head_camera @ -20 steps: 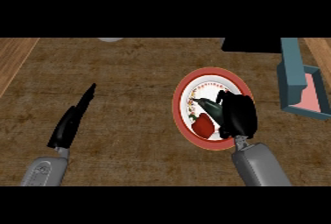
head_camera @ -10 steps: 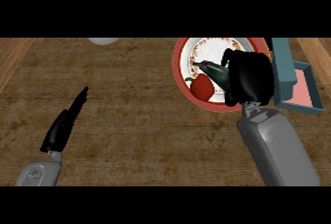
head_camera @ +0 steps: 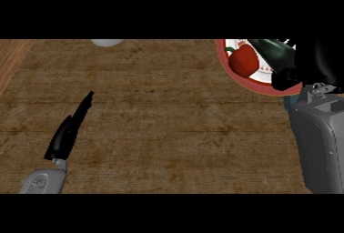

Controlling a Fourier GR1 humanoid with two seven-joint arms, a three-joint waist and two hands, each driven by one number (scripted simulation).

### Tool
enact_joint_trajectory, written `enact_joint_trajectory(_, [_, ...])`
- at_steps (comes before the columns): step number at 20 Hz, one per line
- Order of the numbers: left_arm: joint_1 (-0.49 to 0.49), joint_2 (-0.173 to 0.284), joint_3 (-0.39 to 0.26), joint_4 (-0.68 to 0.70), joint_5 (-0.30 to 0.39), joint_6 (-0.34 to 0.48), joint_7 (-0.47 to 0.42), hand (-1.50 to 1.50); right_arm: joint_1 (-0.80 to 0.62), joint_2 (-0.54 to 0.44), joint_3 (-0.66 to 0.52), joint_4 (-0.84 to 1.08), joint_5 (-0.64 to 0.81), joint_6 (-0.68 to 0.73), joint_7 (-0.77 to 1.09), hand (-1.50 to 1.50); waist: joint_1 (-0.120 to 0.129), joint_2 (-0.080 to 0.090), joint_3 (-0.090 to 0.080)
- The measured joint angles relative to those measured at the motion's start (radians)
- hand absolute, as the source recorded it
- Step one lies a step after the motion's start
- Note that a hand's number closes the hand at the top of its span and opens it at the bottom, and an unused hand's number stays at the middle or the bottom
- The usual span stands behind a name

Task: Pick the eggplant from the plate and place it in the cardboard box

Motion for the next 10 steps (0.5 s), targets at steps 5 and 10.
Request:
enact_joint_trajectory(5, [0.006, 0.004, 0.008, -0.005, 0.001, -0.013, -0.005, 0.0, 0.009, -0.074, -0.099, 0.019, -0.035, 0.001, -0.026, 1.5, 0.001, 0.0, 0.0])
enact_joint_trajectory(10, [-0.012, 0.001, 0.015, 0.013, -0.002, -0.017, -0.008, 0.0, 0.036, -0.161, -0.192, 0.142, -0.07, -0.058, -0.106, 1.5, 0.003, 0.002, 0.0])
